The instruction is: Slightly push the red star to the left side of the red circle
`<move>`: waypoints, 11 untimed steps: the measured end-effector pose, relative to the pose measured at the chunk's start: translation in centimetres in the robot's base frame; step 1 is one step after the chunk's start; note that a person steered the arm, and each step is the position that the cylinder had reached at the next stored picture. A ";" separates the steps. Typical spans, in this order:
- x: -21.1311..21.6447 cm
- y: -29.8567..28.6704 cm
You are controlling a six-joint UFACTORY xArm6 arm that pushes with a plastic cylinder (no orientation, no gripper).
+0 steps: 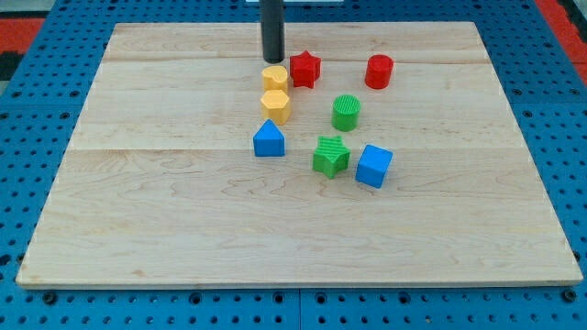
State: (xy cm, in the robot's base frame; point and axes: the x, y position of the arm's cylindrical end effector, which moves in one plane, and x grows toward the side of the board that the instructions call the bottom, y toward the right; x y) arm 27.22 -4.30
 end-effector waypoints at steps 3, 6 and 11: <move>0.3 2.4; -0.9 4.2; 0.9 3.0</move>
